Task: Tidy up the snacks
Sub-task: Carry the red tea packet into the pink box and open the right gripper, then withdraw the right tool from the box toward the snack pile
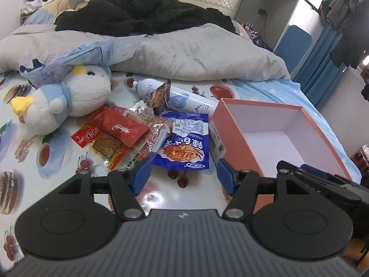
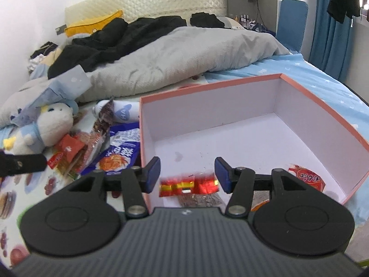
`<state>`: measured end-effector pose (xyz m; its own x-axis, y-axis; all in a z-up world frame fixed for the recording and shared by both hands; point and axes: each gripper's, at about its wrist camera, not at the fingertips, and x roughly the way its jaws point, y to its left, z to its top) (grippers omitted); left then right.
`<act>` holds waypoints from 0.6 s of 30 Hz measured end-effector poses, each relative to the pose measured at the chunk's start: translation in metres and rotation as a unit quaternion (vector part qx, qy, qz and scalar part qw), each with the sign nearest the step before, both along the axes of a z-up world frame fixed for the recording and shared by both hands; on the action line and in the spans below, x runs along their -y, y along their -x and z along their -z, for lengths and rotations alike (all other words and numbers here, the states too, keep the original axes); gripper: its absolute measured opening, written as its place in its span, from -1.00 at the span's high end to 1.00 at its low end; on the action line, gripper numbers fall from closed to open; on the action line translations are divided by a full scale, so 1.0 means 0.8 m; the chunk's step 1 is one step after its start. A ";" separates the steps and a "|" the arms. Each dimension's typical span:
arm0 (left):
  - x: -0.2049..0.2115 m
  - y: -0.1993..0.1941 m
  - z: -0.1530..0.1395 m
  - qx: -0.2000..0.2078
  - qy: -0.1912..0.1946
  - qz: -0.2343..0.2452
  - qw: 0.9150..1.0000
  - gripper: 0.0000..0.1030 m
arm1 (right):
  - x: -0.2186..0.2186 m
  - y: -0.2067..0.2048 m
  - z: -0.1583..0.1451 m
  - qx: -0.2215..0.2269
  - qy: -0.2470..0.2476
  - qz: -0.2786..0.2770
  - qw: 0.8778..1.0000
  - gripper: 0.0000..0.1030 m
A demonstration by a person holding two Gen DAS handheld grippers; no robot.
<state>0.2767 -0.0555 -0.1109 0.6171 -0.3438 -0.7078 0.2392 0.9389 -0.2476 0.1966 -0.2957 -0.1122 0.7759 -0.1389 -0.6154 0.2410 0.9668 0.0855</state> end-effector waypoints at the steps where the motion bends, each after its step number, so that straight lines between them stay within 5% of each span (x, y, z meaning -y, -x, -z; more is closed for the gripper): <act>1: -0.001 0.000 -0.001 0.001 -0.001 -0.001 1.000 -0.33 | -0.002 0.002 -0.003 0.005 0.002 0.000 1.000 -0.27; 18: -0.064 -0.001 0.012 0.001 -0.026 -0.047 0.999 -0.33 | -0.088 0.033 -0.016 0.055 -0.012 -0.105 0.993 -0.27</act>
<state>0.2771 -0.0043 -0.1207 0.6461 -0.2477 -0.7219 0.1505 0.9686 -0.1977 0.1704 -0.2255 -0.0992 0.8489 0.0466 -0.5265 0.0222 0.9921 0.1236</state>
